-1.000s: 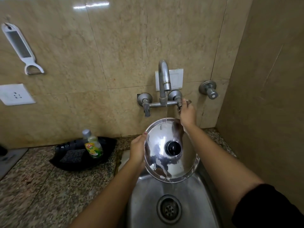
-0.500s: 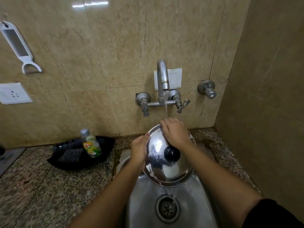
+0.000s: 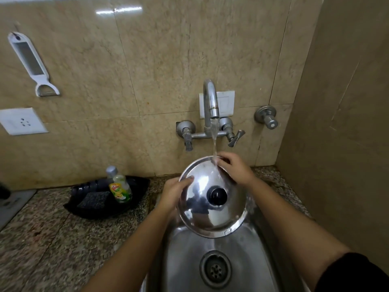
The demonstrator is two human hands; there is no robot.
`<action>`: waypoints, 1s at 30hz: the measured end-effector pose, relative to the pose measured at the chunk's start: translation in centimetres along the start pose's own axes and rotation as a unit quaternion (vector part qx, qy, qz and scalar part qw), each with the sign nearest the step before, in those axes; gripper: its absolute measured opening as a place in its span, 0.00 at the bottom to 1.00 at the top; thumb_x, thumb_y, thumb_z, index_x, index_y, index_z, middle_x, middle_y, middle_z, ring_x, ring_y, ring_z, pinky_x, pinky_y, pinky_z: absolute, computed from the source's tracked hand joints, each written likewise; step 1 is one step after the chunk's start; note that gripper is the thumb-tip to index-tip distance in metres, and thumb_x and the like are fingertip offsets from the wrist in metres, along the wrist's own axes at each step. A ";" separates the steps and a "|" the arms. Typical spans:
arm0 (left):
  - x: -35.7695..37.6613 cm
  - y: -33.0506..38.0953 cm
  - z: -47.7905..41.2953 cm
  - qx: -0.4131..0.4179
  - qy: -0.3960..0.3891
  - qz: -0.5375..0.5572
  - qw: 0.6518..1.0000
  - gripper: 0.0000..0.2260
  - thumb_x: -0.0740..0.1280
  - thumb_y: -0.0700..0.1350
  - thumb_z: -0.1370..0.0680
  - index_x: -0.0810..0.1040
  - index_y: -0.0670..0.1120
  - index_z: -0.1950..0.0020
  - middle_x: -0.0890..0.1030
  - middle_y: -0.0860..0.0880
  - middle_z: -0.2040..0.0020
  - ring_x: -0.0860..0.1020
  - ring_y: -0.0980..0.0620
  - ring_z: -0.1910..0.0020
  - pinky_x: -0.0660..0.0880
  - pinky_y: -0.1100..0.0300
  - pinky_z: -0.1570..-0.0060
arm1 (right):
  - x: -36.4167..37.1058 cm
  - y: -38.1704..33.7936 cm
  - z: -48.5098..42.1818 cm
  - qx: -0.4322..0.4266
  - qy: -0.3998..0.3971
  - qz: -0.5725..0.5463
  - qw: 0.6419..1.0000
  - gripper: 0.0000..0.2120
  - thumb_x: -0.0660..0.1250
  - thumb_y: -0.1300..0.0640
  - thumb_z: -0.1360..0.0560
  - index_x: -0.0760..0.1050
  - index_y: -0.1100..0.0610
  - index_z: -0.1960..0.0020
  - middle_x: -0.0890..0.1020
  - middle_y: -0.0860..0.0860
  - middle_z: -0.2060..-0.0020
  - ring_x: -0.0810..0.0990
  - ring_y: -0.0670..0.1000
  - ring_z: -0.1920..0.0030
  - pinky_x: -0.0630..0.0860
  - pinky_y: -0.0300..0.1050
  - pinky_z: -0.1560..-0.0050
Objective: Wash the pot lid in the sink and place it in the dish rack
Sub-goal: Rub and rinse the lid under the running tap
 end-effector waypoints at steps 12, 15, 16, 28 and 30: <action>-0.4 -0.7 -0.4 -0.001 0.060 0.088 0.994 0.09 0.71 0.48 0.27 0.80 0.42 0.59 0.78 0.43 0.65 0.74 0.47 0.65 0.72 0.52 0.60 | 0.1 0.7 1.7 0.101 0.150 -0.173 0.968 0.03 0.72 0.57 0.28 0.82 0.54 0.59 0.82 0.45 0.68 0.78 0.43 0.65 0.73 0.38 0.61; -0.6 -1.3 -0.4 0.000 0.059 0.099 0.993 0.22 0.74 0.54 0.33 0.80 0.36 0.52 0.79 0.40 0.56 0.75 0.43 0.58 0.71 0.47 0.57 | 0.3 0.9 2.4 0.133 0.170 -0.220 0.951 0.03 0.71 0.59 0.27 0.81 0.57 0.59 0.80 0.45 0.71 0.75 0.40 0.71 0.71 0.32 0.67; -0.6 -1.6 -0.4 0.003 0.063 0.106 0.992 0.24 0.74 0.55 0.35 0.79 0.36 0.51 0.79 0.41 0.54 0.75 0.42 0.57 0.71 0.47 0.56 | 0.4 0.9 2.5 0.139 0.176 -0.237 0.945 0.03 0.71 0.59 0.27 0.82 0.59 0.57 0.80 0.47 0.69 0.76 0.40 0.70 0.72 0.33 0.65; 1.2 1.1 0.2 0.132 -0.019 -0.084 0.987 0.17 0.67 0.44 0.23 0.72 0.46 0.72 0.72 0.54 0.82 0.68 0.61 0.83 0.65 0.69 0.78 | 1.6 -2.9 1.7 -0.037 0.002 0.084 0.996 0.11 0.66 0.46 0.25 0.81 0.50 0.48 0.81 0.46 0.56 0.78 0.44 0.56 0.74 0.44 0.54; 1.3 0.7 0.4 0.133 -0.002 -0.054 0.990 0.16 0.67 0.45 0.23 0.72 0.45 0.71 0.73 0.53 0.78 0.70 0.59 0.80 0.68 0.68 0.76 | 0.8 -2.4 1.7 -0.038 0.078 0.148 0.985 0.15 0.64 0.41 0.26 0.80 0.51 0.51 0.80 0.47 0.57 0.77 0.45 0.58 0.74 0.45 0.56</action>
Point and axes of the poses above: each hand's wrist, its own z-axis away from the middle knuckle, its own x-axis out of the palm, y = z × x, the point moved 1 cm from there along -z, towards the middle knuckle
